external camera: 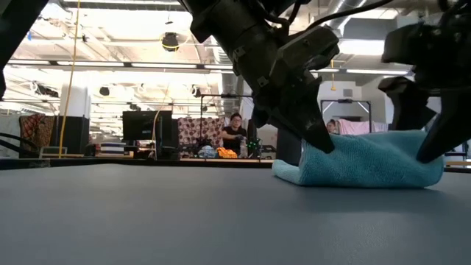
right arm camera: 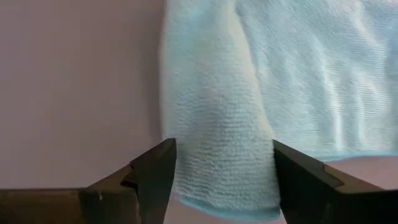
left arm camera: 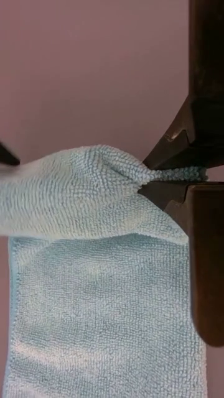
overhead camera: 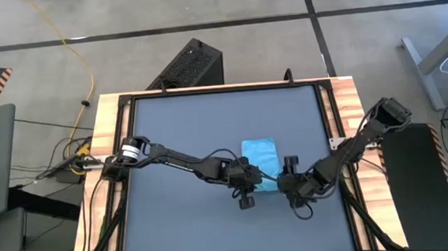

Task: Roll towel
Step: Roll the blue microfiber towel

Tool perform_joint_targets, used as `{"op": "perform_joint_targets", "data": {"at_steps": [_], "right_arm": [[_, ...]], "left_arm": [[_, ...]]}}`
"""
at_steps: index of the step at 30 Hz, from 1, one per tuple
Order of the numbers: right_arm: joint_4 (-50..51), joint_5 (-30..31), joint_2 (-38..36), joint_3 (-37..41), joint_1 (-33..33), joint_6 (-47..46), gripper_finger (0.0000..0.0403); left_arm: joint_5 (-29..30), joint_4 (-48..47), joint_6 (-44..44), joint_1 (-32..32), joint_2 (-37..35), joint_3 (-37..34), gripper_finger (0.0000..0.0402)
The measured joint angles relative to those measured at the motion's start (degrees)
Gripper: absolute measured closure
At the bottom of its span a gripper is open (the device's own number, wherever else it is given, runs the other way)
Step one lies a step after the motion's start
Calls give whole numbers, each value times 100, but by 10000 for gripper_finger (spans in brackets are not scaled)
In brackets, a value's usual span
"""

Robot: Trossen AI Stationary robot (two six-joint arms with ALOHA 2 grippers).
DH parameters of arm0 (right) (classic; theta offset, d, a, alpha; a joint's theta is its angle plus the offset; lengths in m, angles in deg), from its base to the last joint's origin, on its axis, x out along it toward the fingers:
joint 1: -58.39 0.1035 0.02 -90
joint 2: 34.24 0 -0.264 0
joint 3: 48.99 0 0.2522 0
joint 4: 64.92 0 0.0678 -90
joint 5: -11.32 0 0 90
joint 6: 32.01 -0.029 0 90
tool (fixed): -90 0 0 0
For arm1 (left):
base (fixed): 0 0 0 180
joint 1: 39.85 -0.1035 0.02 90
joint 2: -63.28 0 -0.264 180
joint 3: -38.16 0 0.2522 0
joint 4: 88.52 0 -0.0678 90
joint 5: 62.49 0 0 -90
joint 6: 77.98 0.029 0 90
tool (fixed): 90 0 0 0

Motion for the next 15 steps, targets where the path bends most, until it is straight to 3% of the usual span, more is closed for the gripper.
{"op": "perform_joint_targets", "data": {"at_steps": [5,15], "right_arm": [[-292,187,23,16,227,-124,159],[-439,220,456,16,241,-123,288]], "left_arm": [[36,0,-2,0,0,0,401],[50,20,-48,0,-4,0,401]]}}
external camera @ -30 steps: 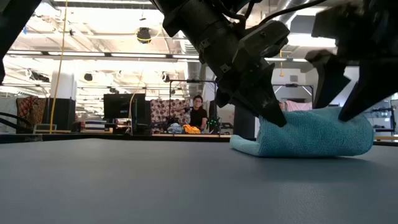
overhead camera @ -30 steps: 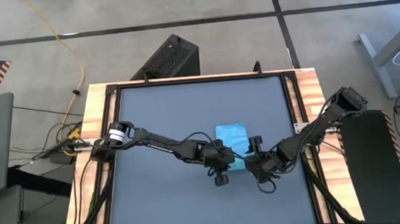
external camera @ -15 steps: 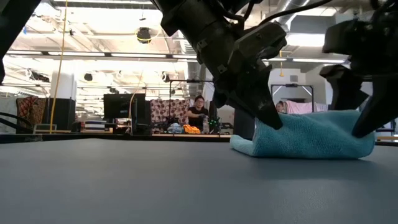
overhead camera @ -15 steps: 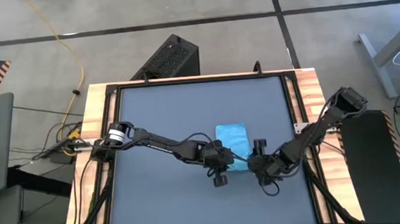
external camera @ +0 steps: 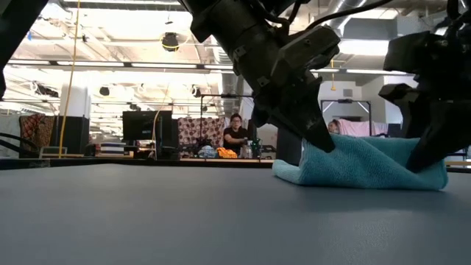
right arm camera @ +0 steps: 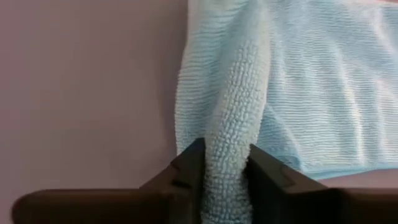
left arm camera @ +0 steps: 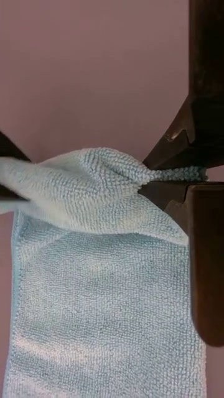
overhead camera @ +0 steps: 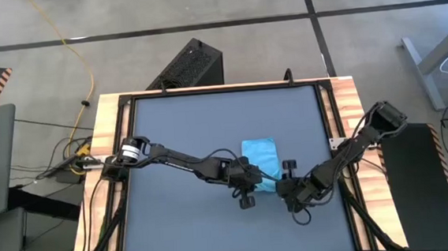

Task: Roll towel
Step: Roll the blue microfiber towel

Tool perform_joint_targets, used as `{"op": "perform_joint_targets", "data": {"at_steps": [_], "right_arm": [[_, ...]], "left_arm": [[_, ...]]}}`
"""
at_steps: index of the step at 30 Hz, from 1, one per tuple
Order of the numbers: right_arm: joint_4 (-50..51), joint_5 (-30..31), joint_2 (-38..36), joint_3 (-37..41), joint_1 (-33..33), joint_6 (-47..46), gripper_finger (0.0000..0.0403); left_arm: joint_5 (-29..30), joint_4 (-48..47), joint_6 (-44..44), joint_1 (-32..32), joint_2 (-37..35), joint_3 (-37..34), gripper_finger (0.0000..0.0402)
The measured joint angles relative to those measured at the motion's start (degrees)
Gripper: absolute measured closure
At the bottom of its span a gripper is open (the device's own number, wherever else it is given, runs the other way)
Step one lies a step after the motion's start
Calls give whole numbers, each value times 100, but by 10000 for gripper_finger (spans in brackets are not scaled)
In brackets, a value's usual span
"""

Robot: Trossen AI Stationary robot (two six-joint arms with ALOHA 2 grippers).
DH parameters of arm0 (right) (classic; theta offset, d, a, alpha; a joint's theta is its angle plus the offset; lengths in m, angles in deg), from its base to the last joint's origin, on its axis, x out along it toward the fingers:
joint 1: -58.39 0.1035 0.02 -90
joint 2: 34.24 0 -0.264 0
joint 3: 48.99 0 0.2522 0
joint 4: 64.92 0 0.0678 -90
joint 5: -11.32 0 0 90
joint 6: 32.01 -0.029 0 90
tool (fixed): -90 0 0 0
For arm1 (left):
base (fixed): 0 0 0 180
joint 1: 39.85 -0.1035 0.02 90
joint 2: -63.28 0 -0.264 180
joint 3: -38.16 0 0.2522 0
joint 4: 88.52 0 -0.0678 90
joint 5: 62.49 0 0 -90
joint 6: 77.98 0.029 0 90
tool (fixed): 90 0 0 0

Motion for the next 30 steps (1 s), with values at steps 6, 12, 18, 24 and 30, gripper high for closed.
{"op": "perform_joint_targets", "data": {"at_steps": [6,12,18,24,30], "right_arm": [[-161,-90,182,0,0,-168,323],[-161,-381,170,0,20,-668,351],[-203,-1103,121,-11,9,-1057,380],[-106,-1338,-273,0,-207,-1261,379],[101,-1512,-652,2,-551,-1257,381]], "left_arm": [[-5,-46,-14,-2,-2,0,401],[-266,-125,-398,-2,-2,2,401],[-715,-120,-770,-9,-2,4,401],[-909,-273,-1098,-34,-3,4,401],[-1035,-174,-1322,-129,-9,4,401]]}}
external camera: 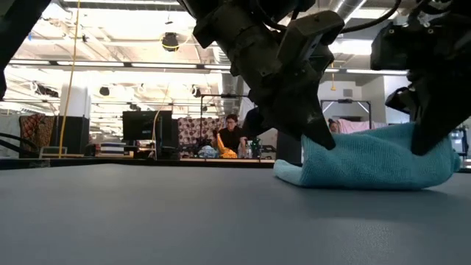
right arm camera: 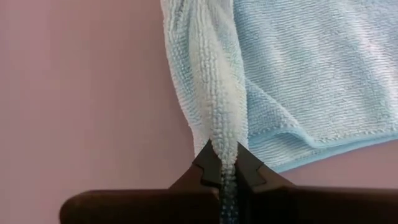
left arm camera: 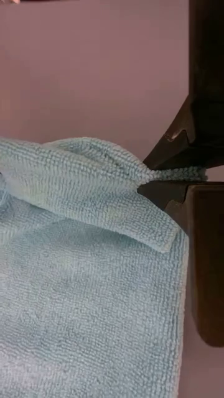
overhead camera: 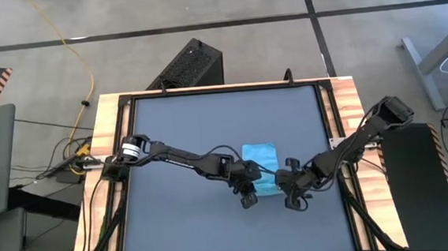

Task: Roll towel
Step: Roll the blue microfiber towel

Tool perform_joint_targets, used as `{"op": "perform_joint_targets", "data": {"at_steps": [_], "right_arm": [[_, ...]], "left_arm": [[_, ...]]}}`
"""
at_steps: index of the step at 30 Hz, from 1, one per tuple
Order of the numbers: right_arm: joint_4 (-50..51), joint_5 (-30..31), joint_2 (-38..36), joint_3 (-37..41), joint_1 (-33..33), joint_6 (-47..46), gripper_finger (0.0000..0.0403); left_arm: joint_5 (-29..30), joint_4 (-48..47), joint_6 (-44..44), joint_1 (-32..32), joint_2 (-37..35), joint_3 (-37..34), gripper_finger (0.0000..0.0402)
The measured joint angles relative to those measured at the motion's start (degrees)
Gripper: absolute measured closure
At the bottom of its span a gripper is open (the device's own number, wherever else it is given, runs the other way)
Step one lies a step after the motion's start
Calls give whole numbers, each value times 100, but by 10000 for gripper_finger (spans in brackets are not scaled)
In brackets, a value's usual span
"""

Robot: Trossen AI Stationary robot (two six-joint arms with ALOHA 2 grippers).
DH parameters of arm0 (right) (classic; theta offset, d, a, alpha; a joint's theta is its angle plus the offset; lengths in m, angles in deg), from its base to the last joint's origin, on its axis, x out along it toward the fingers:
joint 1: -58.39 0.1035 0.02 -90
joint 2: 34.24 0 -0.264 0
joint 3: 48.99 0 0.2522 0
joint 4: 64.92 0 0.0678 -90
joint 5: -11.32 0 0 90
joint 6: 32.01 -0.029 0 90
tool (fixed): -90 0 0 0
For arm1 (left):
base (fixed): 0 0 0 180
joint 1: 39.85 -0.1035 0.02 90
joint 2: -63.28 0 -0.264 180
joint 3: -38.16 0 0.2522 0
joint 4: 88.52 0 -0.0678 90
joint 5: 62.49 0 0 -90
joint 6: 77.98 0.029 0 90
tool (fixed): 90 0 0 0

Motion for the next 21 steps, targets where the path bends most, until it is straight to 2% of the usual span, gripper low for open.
{"op": "perform_joint_targets", "data": {"at_steps": [4,10,13,18,21], "right_arm": [[17,-269,-21,0,-89,12,381],[52,-382,28,0,-89,14,381],[10,-377,40,41,-89,14,381],[-135,-326,41,113,-160,12,381],[-430,-240,92,103,-249,75,379]], "left_arm": [[-264,115,-100,-75,0,0,401],[-349,319,-356,-161,-9,-134,401],[-339,1084,-827,-187,-119,-714,401],[-86,3288,-1554,-111,-758,-2120,401],[129,3932,-1748,-32,-1108,-2777,401]]}}
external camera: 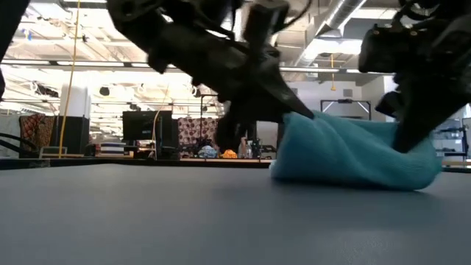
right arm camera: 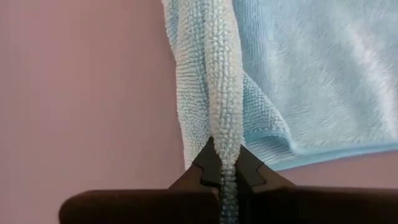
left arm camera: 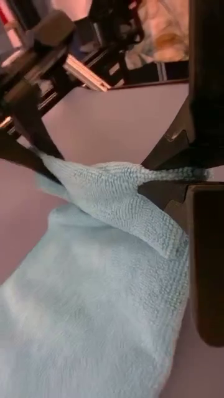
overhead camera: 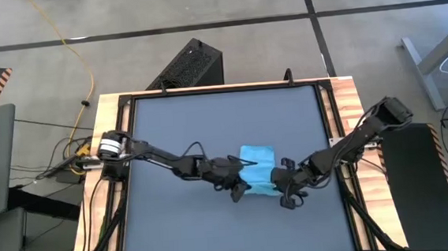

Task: Roll towel
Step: Roll the blue microfiber towel

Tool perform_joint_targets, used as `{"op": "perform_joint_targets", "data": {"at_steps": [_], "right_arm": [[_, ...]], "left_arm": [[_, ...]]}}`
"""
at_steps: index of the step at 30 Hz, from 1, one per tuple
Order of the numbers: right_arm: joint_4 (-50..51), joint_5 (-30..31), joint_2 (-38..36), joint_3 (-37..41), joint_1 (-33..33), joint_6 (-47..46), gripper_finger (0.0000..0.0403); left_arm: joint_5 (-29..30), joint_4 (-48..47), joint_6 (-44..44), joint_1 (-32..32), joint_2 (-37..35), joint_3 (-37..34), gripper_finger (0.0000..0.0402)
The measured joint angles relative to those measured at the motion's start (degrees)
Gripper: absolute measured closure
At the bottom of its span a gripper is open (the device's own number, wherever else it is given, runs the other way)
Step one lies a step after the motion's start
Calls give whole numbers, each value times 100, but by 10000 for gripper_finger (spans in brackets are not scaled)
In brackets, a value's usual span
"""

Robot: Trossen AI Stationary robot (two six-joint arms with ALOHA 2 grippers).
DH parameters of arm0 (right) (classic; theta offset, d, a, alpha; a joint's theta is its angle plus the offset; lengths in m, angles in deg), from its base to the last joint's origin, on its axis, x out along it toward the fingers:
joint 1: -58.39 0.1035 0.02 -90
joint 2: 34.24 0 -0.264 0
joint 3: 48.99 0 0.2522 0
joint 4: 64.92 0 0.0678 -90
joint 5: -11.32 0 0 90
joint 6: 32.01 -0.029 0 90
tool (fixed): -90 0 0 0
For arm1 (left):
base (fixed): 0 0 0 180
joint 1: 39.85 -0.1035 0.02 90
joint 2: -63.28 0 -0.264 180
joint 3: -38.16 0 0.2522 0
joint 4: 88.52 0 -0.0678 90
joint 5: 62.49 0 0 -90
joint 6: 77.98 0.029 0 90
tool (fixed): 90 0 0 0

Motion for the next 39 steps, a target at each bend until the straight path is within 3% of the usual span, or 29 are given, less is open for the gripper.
{"op": "perform_joint_targets", "data": {"at_steps": [8,13,17,22,30,34,39], "right_arm": [[-666,-372,477,11,-452,232,380],[-1123,-861,861,7,-604,229,374],[-1385,-868,967,13,-618,115,360],[-1450,-630,972,17,-617,145,324],[-1183,-407,844,22,-618,136,234],[-624,-5,442,37,-581,134,204],[-398,788,-319,33,-431,167,197]], "left_arm": [[136,-86,-282,124,-203,-250,401],[210,-798,-603,127,-177,-240,401],[213,-1176,-632,133,-177,-233,401],[244,-1274,-608,131,-177,-235,401],[253,-1344,-483,64,-177,-240,401],[270,-1371,-426,-4,-177,-245,401],[308,-1374,-227,-56,-177,-246,401]]}}
